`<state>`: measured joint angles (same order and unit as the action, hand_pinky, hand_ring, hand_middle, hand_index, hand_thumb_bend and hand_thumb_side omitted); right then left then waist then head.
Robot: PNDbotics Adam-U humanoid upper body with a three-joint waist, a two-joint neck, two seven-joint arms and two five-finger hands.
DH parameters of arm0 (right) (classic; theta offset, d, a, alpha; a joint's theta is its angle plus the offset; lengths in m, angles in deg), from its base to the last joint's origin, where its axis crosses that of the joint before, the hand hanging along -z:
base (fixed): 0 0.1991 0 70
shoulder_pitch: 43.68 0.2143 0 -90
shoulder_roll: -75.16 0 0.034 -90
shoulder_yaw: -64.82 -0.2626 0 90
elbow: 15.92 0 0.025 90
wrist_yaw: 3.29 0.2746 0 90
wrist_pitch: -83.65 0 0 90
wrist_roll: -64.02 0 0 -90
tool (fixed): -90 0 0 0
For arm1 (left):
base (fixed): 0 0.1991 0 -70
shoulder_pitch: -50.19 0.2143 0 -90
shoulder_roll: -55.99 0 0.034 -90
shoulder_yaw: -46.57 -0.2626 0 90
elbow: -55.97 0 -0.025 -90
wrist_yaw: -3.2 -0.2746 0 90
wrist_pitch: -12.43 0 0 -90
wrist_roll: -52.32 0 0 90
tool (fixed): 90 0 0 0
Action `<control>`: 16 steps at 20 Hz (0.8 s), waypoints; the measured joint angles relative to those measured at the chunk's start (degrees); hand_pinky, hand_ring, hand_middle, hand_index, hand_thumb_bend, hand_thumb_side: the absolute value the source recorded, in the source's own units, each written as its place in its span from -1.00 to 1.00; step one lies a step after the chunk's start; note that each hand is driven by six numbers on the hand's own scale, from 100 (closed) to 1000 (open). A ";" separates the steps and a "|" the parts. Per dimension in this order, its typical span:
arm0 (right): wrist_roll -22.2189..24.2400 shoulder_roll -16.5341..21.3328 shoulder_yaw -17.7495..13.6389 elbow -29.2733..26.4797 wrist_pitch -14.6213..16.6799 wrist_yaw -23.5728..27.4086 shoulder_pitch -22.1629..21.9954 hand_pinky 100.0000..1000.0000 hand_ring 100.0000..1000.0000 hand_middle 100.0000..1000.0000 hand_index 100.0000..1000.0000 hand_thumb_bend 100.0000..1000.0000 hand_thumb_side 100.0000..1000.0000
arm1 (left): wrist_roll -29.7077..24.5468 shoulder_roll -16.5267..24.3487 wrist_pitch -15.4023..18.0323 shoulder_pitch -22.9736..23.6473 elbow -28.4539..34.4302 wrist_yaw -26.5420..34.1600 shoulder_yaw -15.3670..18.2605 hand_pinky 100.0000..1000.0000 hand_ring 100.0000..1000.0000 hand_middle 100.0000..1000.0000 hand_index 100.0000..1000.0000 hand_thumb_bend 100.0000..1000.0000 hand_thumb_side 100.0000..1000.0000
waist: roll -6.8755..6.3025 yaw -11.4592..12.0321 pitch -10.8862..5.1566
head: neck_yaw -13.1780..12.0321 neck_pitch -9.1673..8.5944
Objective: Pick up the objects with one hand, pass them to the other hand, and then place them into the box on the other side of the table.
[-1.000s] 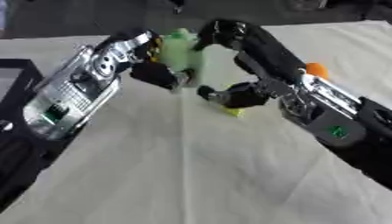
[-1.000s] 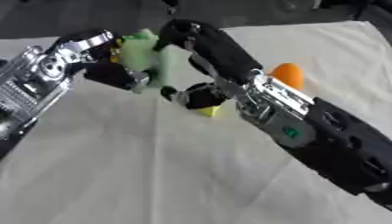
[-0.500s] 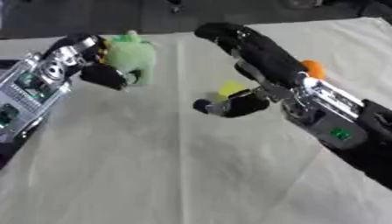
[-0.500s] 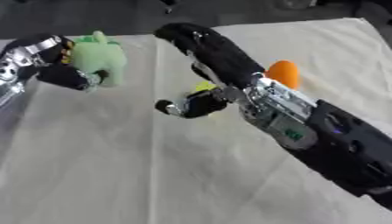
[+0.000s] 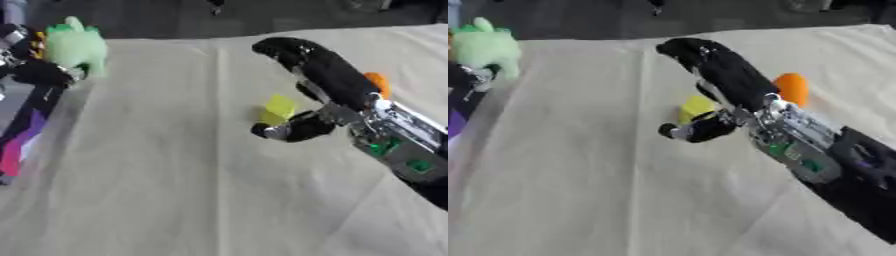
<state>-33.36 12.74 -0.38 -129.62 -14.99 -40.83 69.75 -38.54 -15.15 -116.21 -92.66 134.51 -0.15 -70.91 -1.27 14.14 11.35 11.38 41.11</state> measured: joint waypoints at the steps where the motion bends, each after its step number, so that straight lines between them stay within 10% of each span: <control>1: -0.22 0.14 -0.09 0.00 0.04 0.02 -0.11 0.76 0.78 0.71 0.86 0.21 -0.52 | 0.49 1.29 0.41 0.91 0.00 -0.09 1.24 0.30 -0.17 -0.53 -0.33 -1.00 -0.92 | 0.00 -0.21 0.00 | -0.88 -0.07; 16: -5.08 0.15 -1.93 -0.01 2.76 3.49 0.23 0.74 0.76 0.68 0.84 0.18 -0.59 | 1.26 7.93 3.05 4.95 -6.70 -3.27 8.99 0.34 -0.10 -0.43 -0.22 -1.00 -0.98 | 0.55 -1.15 0.68 | -11.97 -2.77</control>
<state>-38.44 12.89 -2.30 -129.63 -12.23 -37.34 69.99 -37.28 -7.22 -113.16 -87.71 127.81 -3.42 -61.93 -0.72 12.99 12.03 -0.59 38.34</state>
